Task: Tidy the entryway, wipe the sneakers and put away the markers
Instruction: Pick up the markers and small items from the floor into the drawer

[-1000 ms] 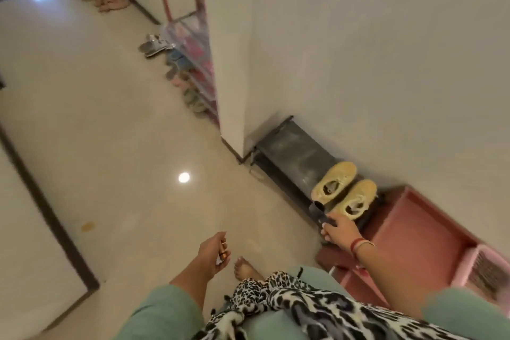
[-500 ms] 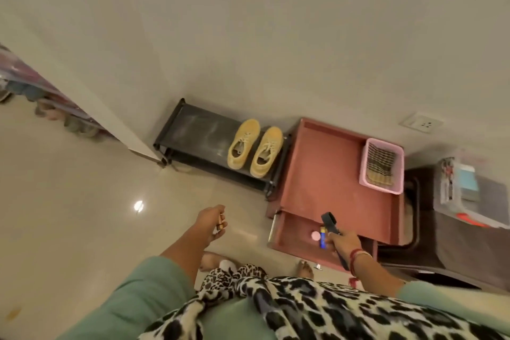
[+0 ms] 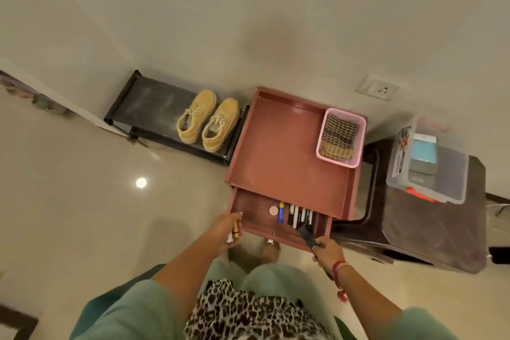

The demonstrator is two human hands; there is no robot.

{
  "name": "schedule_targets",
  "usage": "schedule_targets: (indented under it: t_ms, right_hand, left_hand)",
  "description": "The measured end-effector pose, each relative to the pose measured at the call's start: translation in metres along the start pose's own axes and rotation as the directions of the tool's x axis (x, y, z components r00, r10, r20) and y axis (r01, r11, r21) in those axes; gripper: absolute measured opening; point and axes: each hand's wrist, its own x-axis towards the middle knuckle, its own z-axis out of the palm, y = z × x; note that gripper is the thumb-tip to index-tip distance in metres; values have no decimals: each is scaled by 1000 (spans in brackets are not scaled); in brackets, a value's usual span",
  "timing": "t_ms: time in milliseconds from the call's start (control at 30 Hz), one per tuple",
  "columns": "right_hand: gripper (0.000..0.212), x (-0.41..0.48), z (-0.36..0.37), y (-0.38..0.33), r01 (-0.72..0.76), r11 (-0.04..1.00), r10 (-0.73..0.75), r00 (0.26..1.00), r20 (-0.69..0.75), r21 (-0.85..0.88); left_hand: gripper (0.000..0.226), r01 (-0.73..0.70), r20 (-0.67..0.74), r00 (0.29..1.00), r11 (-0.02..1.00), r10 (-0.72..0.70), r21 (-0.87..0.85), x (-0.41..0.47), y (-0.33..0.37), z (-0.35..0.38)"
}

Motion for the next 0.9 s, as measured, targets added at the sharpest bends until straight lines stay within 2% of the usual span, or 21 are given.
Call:
schedule_targets:
  t_ms: [133, 300, 500, 733, 833, 900]
  right_hand:
    - [22, 40, 17, 11, -20, 995, 22, 1000, -15, 96]
    - [19, 103, 56, 17, -43, 980, 49, 998, -27, 194]
    - [11, 173, 128, 2, -67, 963, 86, 994, -62, 262]
    - [12, 208, 195, -41, 89, 971, -33, 969, -244, 221]
    - [12, 224, 219, -56, 103, 969, -34, 956, -291, 223]
    - [15, 237, 233, -63, 81, 974, -14, 954, -301, 211]
  left_hand:
    - [13, 47, -53, 998, 997, -43, 62, 40, -4, 8]
    - [16, 73, -95, 993, 997, -70, 23, 106, -4, 25]
    - [10, -24, -79, 996, 996, 31, 87, 178, 3, 21]
    - [18, -91, -57, 993, 970, 106, 224, 230, 11, -19]
    - [11, -100, 0, 995, 992, 100, 81, 242, 13, -38]
    - [14, -106, 29, 994, 994, 105, 30, 251, 12, -49]
